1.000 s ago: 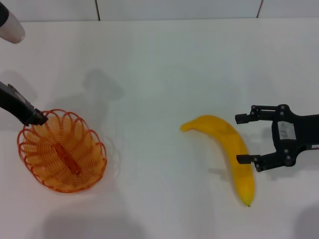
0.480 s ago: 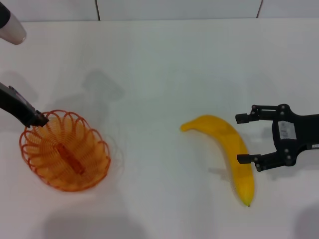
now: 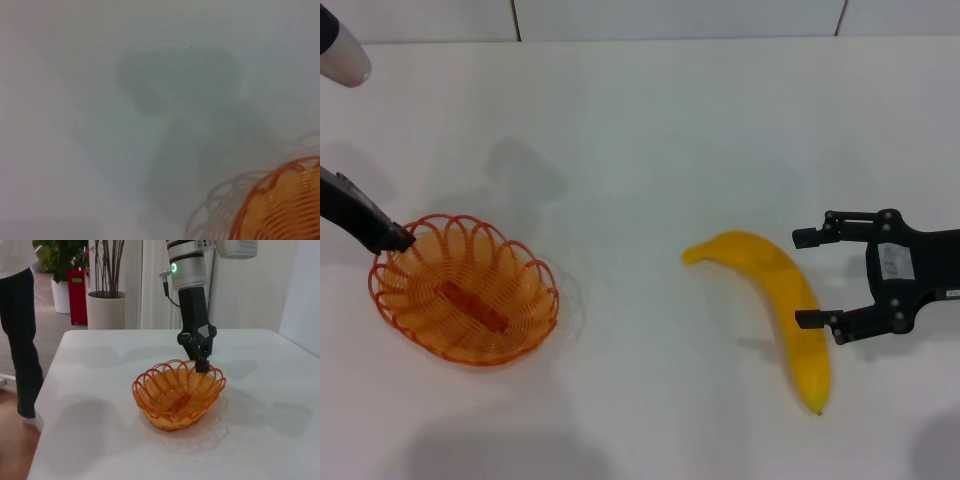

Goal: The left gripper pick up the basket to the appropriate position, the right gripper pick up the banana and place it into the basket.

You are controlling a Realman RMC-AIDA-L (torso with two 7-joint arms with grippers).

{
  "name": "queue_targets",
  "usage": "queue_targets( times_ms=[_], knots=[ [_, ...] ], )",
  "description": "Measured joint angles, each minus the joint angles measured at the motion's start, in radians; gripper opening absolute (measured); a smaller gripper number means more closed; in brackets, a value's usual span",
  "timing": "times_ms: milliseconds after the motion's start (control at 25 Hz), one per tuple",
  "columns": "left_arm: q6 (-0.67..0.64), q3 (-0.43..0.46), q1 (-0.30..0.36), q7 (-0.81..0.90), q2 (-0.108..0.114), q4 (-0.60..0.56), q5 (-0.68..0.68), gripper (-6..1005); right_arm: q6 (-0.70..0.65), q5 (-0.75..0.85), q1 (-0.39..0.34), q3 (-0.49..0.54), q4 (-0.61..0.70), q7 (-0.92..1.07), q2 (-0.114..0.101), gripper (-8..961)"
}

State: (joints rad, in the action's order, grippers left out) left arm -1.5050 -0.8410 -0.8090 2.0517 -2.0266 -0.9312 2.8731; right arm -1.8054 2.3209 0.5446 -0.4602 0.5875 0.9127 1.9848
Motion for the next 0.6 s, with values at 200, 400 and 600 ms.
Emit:
queue_targets(
  times_ms=[200, 400, 600],
  knots=[
    [-0.011, 0.005, -0.001, -0.007, -0.001, -0.007, -0.009, 53, 0.0, 0.0, -0.001, 0.0, 0.0, 0.0, 0.0, 885],
    [-0.047, 0.007, 0.001, -0.023, -0.001, -0.011, -0.06, 53, 0.0, 0.0, -0.007, 0.002, 0.003, 0.0, 0.0, 884],
    [-0.084, 0.041, 0.003, -0.018, -0.001, -0.012, -0.111, 49, 0.0, 0.0, -0.009, 0.005, 0.004, 0.0, -0.001, 884]
  ],
)
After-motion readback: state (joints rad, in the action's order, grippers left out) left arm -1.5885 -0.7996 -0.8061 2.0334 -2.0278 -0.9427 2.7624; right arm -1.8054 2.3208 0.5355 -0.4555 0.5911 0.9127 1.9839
